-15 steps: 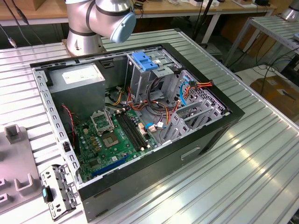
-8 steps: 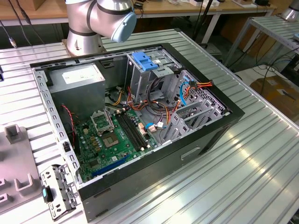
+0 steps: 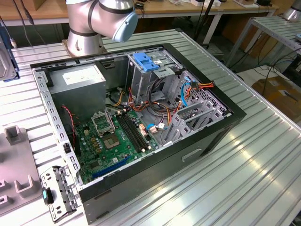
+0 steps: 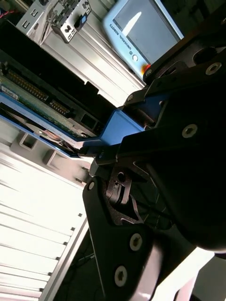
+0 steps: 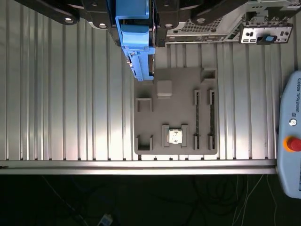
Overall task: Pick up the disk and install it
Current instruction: 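Pick up the disk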
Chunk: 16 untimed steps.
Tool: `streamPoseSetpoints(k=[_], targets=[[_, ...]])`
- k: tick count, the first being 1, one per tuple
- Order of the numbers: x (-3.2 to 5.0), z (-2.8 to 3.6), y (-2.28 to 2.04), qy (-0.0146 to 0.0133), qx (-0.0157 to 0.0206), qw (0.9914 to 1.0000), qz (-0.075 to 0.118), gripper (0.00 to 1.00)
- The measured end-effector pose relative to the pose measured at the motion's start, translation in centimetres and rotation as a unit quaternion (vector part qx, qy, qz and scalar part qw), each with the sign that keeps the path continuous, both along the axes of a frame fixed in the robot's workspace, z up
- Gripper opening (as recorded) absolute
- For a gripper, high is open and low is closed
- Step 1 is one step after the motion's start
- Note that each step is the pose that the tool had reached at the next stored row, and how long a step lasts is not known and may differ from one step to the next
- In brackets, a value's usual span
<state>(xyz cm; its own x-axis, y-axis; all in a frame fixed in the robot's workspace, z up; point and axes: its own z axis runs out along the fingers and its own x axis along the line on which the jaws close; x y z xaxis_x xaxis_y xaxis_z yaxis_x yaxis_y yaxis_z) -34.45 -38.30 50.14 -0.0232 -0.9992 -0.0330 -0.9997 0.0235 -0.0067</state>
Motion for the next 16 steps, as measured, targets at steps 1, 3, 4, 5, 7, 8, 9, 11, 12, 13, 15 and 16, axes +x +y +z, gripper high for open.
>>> streamPoseSetpoints(k=[1, 3, 4, 5, 7, 8, 9, 11, 12, 13, 15, 16], targets=[[0.25, 0.01, 0.00, 0.0001, -0.0001, 1.00000, 0.000, 0.37], [0.96, 0.01, -0.01, 0.0001, -0.0001, 1.00000, 0.000, 0.37], [1.20, 0.00, -0.02, 0.0001, 0.0000, 1.00000, 0.000, 0.37], [1.50, 0.00, -0.04, 0.0000, 0.0000, 1.00000, 0.000, 0.37], [1.86, 0.01, -0.21, 0.0001, -0.0001, 1.00000, 0.000, 0.37], [1.92, 0.01, -0.34, 0.0001, -0.0001, 1.00000, 0.000, 0.37], [1.96, 0.01, -0.48, 0.0001, -0.0001, 1.00000, 0.000, 0.37], [2.03, 0.00, -0.87, 0.0001, 0.0000, 1.00000, 0.000, 0.37], [2.06, 0.00, -1.06, 0.0000, 0.0000, 1.00000, 0.000, 0.37], [2.08, 0.01, -1.25, 0.0001, -0.0001, 1.00000, 0.000, 0.37], [2.14, 0.01, -1.62, 0.0001, -0.0001, 1.00000, 0.000, 0.37], [2.23, 0.00, -2.17, 0.0001, 0.0000, 1.00000, 0.000, 0.37]])
